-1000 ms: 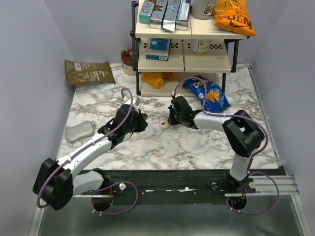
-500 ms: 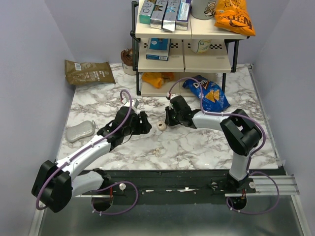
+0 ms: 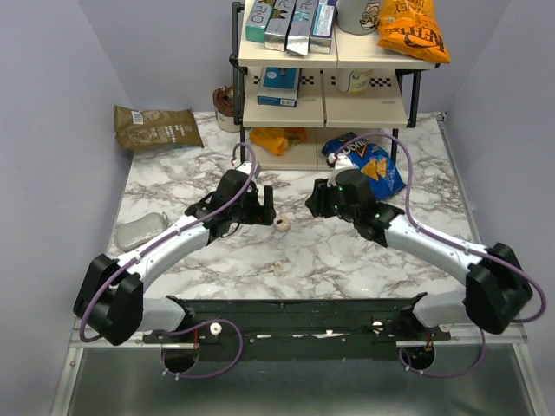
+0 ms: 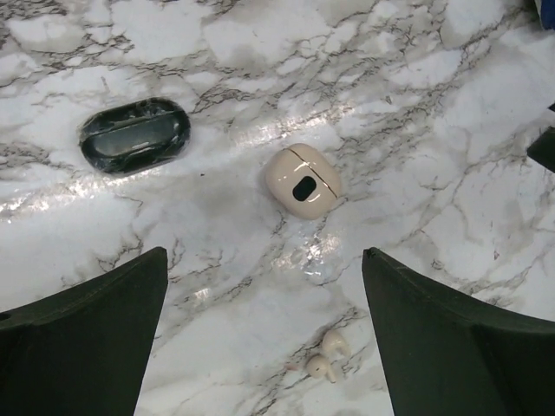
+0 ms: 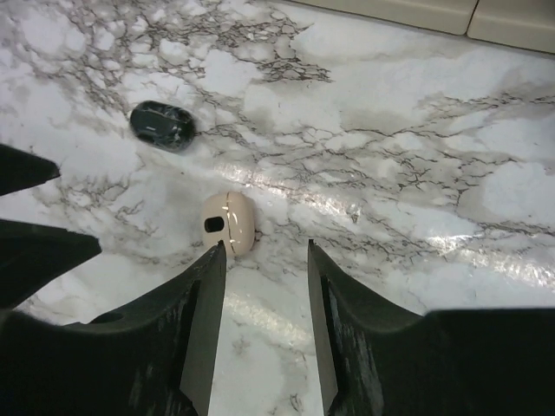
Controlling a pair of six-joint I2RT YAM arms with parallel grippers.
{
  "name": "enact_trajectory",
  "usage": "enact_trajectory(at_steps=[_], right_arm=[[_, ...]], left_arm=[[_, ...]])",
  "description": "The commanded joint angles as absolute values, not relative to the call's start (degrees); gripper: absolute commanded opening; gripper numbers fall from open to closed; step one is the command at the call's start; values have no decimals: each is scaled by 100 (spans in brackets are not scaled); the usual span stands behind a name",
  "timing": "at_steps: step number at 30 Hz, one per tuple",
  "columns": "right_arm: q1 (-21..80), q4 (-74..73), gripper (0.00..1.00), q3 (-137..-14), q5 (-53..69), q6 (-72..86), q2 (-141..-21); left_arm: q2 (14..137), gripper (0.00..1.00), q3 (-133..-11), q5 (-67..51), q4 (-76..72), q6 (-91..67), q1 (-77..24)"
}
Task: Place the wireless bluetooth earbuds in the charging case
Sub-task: Pick up the charging case at the center of the board.
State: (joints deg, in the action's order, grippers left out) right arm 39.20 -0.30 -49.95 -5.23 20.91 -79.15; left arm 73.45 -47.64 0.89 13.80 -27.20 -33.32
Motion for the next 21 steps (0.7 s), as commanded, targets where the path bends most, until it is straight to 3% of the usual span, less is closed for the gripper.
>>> enact_trajectory(at_steps=[1,9,21], right_arm=[[3902,-527,51,-4344,-448,2101,-7051],[3911,-1185,52,-3745,-255,1969,-5030],[3911,-1925,52,-3832,123,1925,-4184]], left_arm=[[7891,99,-5359,-772,1712,-1557,-3445],[9261,99,-6230,-1099,2487,-362,-3673],[10467,96,-7093,-502,3015,439,-3867]])
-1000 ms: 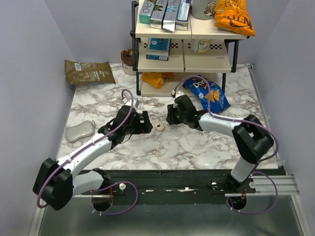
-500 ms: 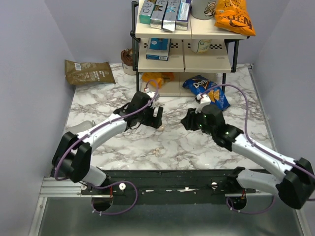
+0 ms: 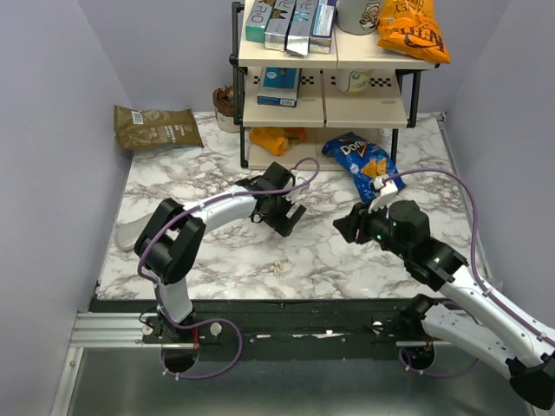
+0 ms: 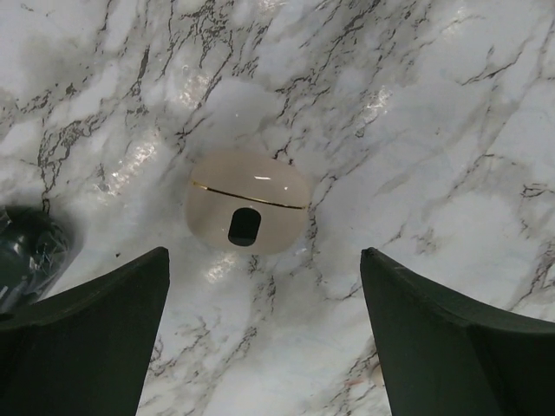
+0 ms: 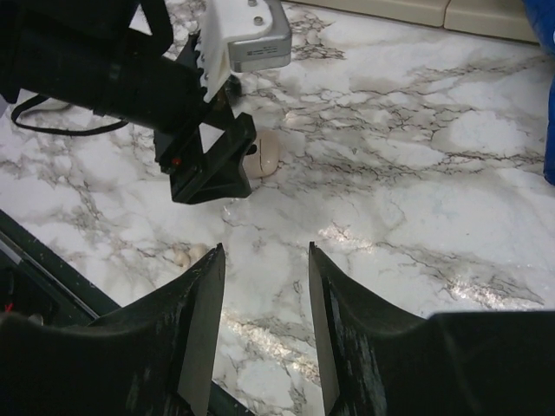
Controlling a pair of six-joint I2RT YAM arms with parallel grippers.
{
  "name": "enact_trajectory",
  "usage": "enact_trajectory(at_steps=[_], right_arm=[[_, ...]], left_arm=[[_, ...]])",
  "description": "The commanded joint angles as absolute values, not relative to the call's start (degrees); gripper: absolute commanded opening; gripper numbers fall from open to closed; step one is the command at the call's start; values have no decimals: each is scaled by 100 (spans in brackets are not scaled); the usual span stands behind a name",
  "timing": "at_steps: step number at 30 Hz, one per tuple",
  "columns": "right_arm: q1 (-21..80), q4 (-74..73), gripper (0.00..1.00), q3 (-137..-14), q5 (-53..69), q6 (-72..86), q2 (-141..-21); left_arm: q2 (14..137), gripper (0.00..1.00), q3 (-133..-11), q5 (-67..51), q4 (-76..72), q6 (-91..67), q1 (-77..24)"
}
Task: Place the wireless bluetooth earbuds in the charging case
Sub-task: Pick up the charging case at the center of the board.
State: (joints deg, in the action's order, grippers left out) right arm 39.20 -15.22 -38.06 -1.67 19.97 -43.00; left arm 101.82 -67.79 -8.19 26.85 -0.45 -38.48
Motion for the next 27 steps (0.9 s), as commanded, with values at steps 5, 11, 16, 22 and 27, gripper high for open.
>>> enact_trajectory(at_steps=[5,11,16,22,27], right_arm=[[3911,-1995,52,-3867,176,1925,-4087],[3911,-2144,52,-3911,158,1881,-3982],[3911,-2145,52,-3920,167,1872,-4008],[3911,-2118,52,-3902,167,1872,-4043],[3911,-2127,52,-3867,132,1881,-4017]], left_arm=[[10757,94,-7225,-431,2971,676,-3876],[10969,92,-7277,-500,2874,782,-3867],[10899,91,-7216,-562,2760,887,-3867],[10881,89,-7154,-764,2637,949,-3867],[10889,83,-7093,-923,2566,1002,-3876]])
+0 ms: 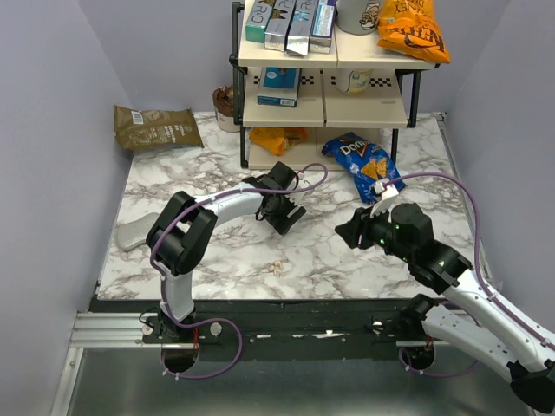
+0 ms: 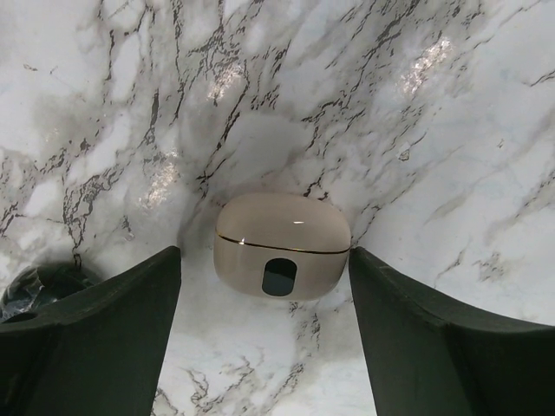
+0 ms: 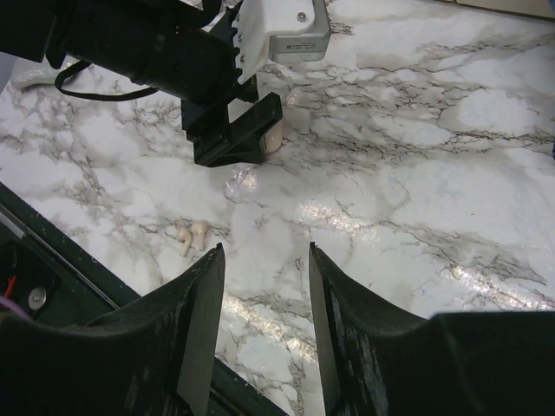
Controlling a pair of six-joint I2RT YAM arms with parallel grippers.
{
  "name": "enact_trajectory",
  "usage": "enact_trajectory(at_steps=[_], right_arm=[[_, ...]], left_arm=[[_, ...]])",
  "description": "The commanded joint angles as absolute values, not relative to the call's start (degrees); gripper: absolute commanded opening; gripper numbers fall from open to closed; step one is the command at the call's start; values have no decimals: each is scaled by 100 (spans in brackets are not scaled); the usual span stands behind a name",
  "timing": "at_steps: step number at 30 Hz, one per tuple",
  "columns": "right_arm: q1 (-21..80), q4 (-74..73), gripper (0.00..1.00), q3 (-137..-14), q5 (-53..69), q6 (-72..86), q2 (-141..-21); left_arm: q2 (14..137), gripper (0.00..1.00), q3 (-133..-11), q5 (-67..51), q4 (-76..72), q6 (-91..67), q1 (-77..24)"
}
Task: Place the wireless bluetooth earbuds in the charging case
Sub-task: Pick up the charging case at the center of the board.
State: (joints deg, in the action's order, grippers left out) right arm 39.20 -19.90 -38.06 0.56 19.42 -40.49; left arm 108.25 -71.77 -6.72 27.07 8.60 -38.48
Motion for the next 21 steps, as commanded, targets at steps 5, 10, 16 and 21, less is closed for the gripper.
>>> enact_trajectory(at_steps=[5,10,16,21], right_arm=[[3911,-2127,52,-3850,114,1890,-4025],[3911,-2127,52,-3832,97,1890,-4025],[3911,-2127,52,-3806,114,1916,-3999],[3911,-2136,52,-3797,97,1969,-3903]], left_arm=[[10916,75,-7066,-993,2593,1055,-3876],[10907,70,-6987,-949,2619,1072,-3885],[10925,41,-6918,-958,2646,1028,-3920],[10531,0,-6531,-1213,2032,809,-3920]])
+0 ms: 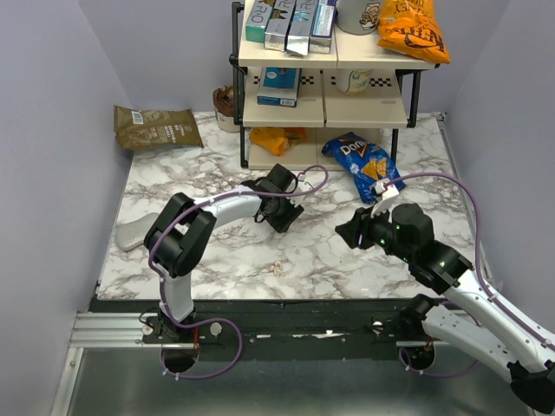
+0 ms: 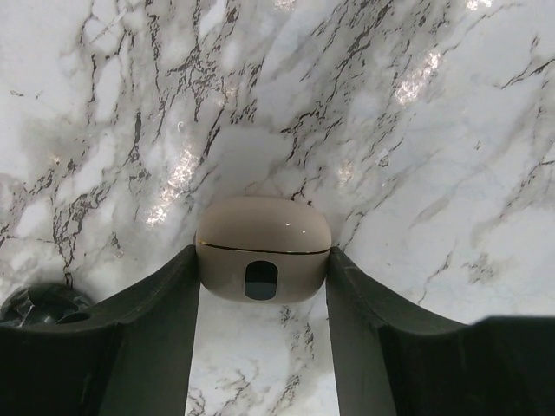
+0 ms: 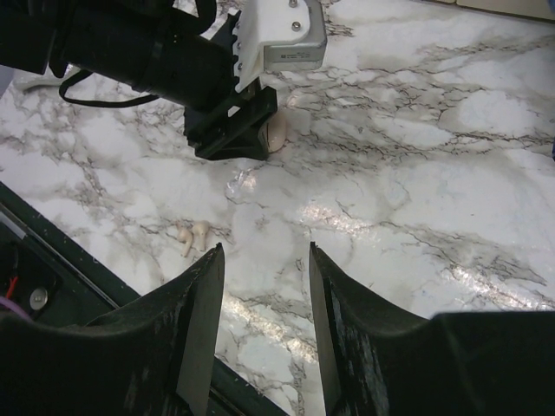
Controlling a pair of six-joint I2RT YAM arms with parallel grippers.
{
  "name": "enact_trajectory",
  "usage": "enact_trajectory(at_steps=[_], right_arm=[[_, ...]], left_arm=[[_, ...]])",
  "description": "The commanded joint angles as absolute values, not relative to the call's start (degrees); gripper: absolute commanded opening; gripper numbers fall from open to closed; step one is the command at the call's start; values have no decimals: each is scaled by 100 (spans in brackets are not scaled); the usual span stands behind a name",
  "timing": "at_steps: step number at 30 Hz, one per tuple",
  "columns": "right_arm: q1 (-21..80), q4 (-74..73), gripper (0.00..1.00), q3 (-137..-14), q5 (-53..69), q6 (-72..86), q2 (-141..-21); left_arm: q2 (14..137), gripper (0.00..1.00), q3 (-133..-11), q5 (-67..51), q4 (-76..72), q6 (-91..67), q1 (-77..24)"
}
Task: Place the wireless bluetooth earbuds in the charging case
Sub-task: Pick up the charging case at the center of the board.
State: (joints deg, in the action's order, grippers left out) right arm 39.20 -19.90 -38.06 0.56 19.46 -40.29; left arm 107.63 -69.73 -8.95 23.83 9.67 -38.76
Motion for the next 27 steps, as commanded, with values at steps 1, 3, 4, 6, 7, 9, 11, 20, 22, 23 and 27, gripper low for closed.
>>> enact_trajectory(at_steps=[1,3,4,6,7,9,11,20,22,23,27], right_arm=[[3911,-2127,52,-3797,97,2004,-3885],[3911,-2144,52,-3823,53,2013,-3841],[3911,-2145,52,-3841,35,2047,-3815],[3911,-2153,52,-3876,26,2065,-3797],[3911,-2162,52,-3928,-148,2092,-3779],[3911,-2145,52,-3999,-255,2118,-3788],[3911,-2127,52,-4113,-203,2127,-3840],[3911,-2013,75,-4816,1709,1846,-4464],[3920,-2118,90,-5114,1994,1758,-4684],[3937,-2153,92,-5202,2108,1714,-4737],[3990,-2276,95,-5493,2031,1670,-4851]], left_arm=[[10442,0,-6461,-1265,1917,739,-3920],[10171,0,-6259,-1266,1558,572,-3920],[10056,0,-6180,-1248,1425,510,-3920],[9697,0,-5933,-1169,1048,361,-3911],[9564,0,-5854,-1134,933,221,-3911],[9117,0,-5591,-1037,478,45,-3911],[8721,0,-5136,-1142,29,-322,-3920],[6259,0,-2832,-1161,-3489,-1125,-4552],[5951,0,-2690,-1047,-3542,-932,-4728],[5863,0,-2559,-872,-3568,-897,-4937],[5520,0,-2294,-282,-3630,-642,-5396]])
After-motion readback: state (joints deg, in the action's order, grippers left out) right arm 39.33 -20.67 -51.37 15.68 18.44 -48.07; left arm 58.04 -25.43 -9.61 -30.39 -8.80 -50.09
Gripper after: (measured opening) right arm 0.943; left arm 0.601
